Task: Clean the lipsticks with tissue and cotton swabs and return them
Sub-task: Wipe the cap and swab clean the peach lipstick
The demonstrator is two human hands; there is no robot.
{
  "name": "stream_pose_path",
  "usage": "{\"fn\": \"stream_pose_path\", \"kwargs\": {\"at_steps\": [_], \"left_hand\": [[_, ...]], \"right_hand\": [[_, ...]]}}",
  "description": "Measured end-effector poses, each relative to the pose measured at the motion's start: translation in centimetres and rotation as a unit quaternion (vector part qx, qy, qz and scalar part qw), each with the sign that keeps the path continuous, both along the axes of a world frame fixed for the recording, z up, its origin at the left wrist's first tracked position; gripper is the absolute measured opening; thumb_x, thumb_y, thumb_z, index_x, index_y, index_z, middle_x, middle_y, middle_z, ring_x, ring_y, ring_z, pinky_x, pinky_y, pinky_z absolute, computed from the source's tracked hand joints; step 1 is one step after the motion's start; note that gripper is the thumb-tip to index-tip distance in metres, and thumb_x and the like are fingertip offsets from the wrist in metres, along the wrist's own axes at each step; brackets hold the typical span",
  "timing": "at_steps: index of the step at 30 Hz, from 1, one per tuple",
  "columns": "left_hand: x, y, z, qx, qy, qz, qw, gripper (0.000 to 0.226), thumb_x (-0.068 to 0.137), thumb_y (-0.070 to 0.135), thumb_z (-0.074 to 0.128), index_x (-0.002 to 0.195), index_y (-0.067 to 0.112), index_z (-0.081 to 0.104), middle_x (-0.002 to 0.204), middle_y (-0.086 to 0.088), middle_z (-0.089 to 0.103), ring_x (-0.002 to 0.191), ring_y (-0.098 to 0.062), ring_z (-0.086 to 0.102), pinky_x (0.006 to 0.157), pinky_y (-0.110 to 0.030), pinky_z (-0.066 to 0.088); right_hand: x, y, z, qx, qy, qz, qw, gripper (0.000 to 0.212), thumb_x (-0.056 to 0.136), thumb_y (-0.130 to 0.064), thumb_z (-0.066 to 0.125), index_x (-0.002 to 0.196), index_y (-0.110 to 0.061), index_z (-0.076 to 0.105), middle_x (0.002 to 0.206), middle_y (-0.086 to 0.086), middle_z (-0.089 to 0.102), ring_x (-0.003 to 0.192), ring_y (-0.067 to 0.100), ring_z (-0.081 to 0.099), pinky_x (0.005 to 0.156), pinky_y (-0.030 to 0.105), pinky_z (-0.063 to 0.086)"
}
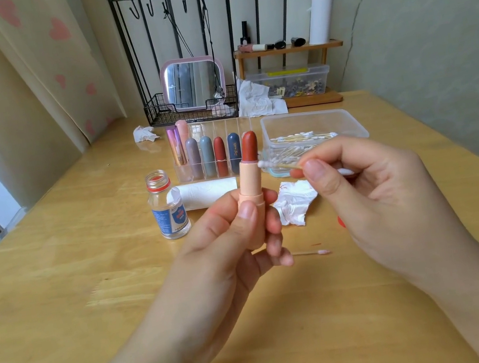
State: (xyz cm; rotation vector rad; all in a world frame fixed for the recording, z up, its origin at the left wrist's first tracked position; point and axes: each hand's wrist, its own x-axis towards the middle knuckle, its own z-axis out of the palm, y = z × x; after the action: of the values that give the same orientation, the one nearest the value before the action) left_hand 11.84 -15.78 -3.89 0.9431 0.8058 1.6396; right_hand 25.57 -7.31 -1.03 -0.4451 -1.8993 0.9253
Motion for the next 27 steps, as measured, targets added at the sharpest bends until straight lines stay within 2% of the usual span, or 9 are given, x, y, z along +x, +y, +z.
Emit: {"fn": "stream_pose_path", "kwargs": {"at_steps": [3,7,9,12,16,18,22,24,27], "left_hand": [[0.2,0.0,0.0,-0.002,0.0,0.0,1.0,0.023,0.083,0.024,0.053,0.091,0.011,0.071,0.072,-0.004,0.052,0.059,-0.014,0.046,0.061,-0.027,0.048],[0.3,-0.1,0.1,-0.003,-0.003,-0.005,1.0,0.023,0.083,0.023,0.052,0.09,0.011,0.071,0.07,-0.004,0.051,0.059,-0.014,0.044,0.06,-0.028,0.048],[0.4,-0.1,0.1,-0.002,-0.002,-0.009,1.0,0.023,0.084,0.023,0.052,0.09,0.01,0.071,0.07,-0.003,0.051,0.059,-0.014,0.044,0.06,-0.027,0.048],[0.3,-0.2,0.2,-0.001,-0.008,-0.012,1.0,0.023,0.082,0.024,0.054,0.09,0.01,0.071,0.07,-0.003,0.051,0.058,-0.013,0.043,0.059,-0.027,0.047],[0.3,-0.1,0.2,0.001,-0.012,-0.017,1.0,0.025,0.08,0.026,0.056,0.091,0.01,0.071,0.069,-0.003,0.05,0.058,-0.012,0.042,0.059,-0.026,0.047],[0.3,-0.1,0.1,0.001,-0.014,-0.019,1.0,0.023,0.081,0.025,0.056,0.091,0.01,0.07,0.069,-0.003,0.05,0.057,-0.012,0.042,0.058,-0.027,0.047],[0.1,0.0,0.0,0.007,-0.017,-0.023,1.0,0.019,0.088,0.021,0.056,0.092,0.01,0.07,0.07,-0.003,0.05,0.057,-0.013,0.043,0.059,-0.027,0.047],[-0.1,0.0,-0.1,0.014,-0.02,-0.028,0.999,0.02,0.087,0.023,0.058,0.094,0.009,0.07,0.071,-0.002,0.05,0.057,-0.013,0.043,0.06,-0.027,0.047],[-0.1,0.0,-0.2,0.022,-0.03,-0.042,0.998,0.025,0.083,0.026,0.057,0.097,0.009,0.069,0.072,-0.003,0.051,0.057,-0.013,0.043,0.06,-0.028,0.047]], "right_hand": [[0.0,0.1,0.0,0.016,-0.004,0.0,1.0,0.015,0.09,-0.023,0.055,0.078,-0.017,0.063,0.072,0.008,0.059,0.048,0.003,0.045,0.049,0.009,0.033],[-0.1,0.3,-0.2,0.032,-0.001,-0.005,0.999,0.014,0.09,-0.022,0.056,0.078,-0.019,0.062,0.074,0.011,0.061,0.063,0.023,0.054,0.059,0.026,0.044],[-0.1,0.4,-0.3,0.031,0.0,-0.005,1.0,0.014,0.09,-0.022,0.056,0.078,-0.02,0.062,0.073,0.012,0.062,0.065,0.026,0.056,0.061,0.031,0.045],[-0.1,0.5,-0.3,0.032,-0.006,-0.006,0.999,0.014,0.09,-0.022,0.056,0.078,-0.021,0.062,0.075,0.011,0.062,0.064,0.023,0.055,0.059,0.027,0.044],[-0.1,0.6,-0.3,0.019,-0.008,0.004,1.0,0.014,0.089,-0.022,0.056,0.078,-0.02,0.063,0.075,0.011,0.062,0.051,0.005,0.047,0.052,0.012,0.037],[0.0,0.7,-0.3,0.006,-0.008,0.007,1.0,0.014,0.089,-0.022,0.056,0.077,-0.019,0.062,0.075,0.011,0.062,0.048,0.001,0.044,0.049,0.008,0.034],[0.1,0.8,-0.4,-0.016,-0.006,0.0,1.0,0.016,0.088,-0.025,0.055,0.076,-0.021,0.064,0.072,0.012,0.06,0.045,0.001,0.042,0.045,0.009,0.033],[0.2,1.0,-0.5,-0.036,-0.014,-0.013,0.999,0.016,0.087,-0.03,0.056,0.076,-0.024,0.066,0.071,0.013,0.059,0.044,0.003,0.041,0.039,0.014,0.035],[0.2,1.2,-0.6,-0.044,-0.021,-0.02,0.999,0.016,0.089,-0.03,0.058,0.077,-0.023,0.066,0.068,0.012,0.058,0.044,0.003,0.04,0.035,0.013,0.034]]}}
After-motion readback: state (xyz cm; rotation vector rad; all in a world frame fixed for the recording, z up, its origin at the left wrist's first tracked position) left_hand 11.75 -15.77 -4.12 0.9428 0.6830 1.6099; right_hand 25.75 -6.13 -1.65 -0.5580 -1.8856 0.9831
